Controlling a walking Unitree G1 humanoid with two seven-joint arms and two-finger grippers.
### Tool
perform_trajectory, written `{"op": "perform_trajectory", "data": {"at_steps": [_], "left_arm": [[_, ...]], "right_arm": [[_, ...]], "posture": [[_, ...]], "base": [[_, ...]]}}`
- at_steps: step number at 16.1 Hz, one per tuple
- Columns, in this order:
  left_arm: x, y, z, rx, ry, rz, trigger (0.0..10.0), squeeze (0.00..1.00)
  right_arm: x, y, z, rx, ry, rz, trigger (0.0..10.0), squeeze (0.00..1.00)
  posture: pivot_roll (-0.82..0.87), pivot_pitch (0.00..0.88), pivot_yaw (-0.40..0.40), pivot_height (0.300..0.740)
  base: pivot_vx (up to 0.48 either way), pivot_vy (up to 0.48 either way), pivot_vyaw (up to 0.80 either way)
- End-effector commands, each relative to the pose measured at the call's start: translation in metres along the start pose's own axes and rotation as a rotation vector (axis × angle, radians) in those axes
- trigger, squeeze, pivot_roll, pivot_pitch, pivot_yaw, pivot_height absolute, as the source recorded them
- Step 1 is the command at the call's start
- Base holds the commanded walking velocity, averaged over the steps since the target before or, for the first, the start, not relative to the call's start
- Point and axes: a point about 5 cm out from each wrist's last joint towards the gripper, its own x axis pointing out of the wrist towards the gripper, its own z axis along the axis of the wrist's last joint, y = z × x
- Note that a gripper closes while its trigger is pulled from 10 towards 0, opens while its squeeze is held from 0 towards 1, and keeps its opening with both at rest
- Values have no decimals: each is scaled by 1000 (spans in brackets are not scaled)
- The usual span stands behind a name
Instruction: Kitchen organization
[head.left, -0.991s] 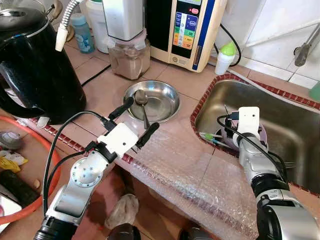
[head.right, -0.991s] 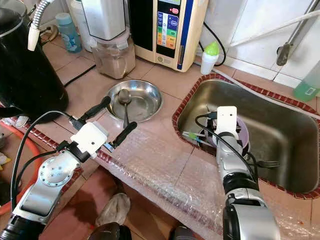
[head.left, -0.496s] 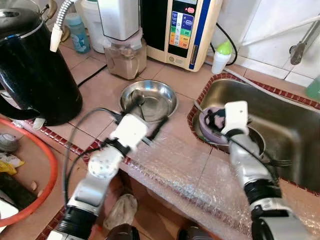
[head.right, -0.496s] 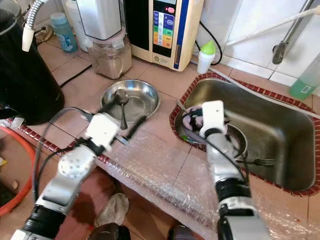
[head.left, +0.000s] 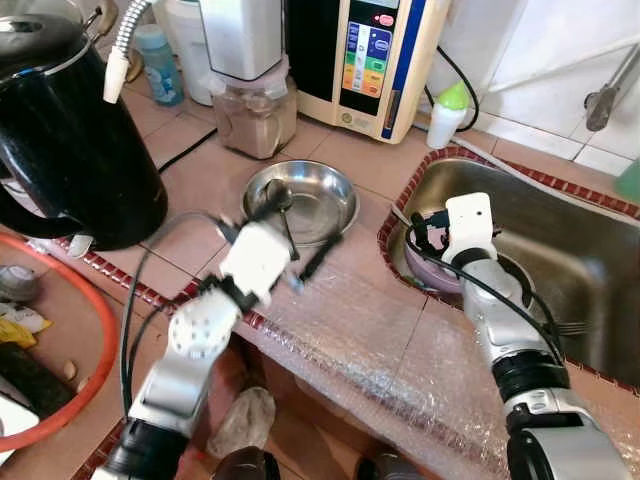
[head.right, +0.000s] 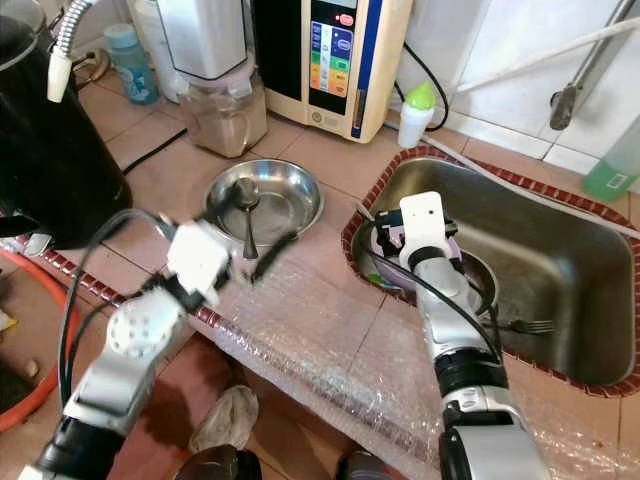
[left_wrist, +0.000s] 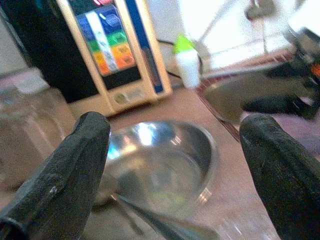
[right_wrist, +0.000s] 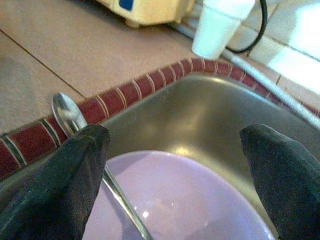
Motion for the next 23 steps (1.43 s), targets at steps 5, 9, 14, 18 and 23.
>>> {"op": "perform_trajectory", "data": {"at_steps": [5,9,14,18,23], "left_arm": [[-4,-8,10,25,-13,-26,10000,0],[-19,-16,1,49,17,-98,10000,0],[-19,-18,-14,64,62,-146,10000,0],[-15,-8,-31,104,120,-112,1647,0],[-11,-1,-37,117,123,-81,0,0]], "right_arm": [[-6,6,6,92,-51,-13,10000,0],[-26,-2,0,134,-55,-119,10000,0],[-40,7,0,124,-65,-79,10000,0],[-42,23,9,143,-93,18,10000,0],[-54,51,28,100,-174,384,10000,0]], "posture": [[35,62,-21,740],[19,70,-32,740],[2,72,-20,740],[-8,72,-20,740],[-11,66,-25,740]], "base": [[0,0,0],[0,0,0],[0,0,0],[0,0,0],[0,0,0]]}}
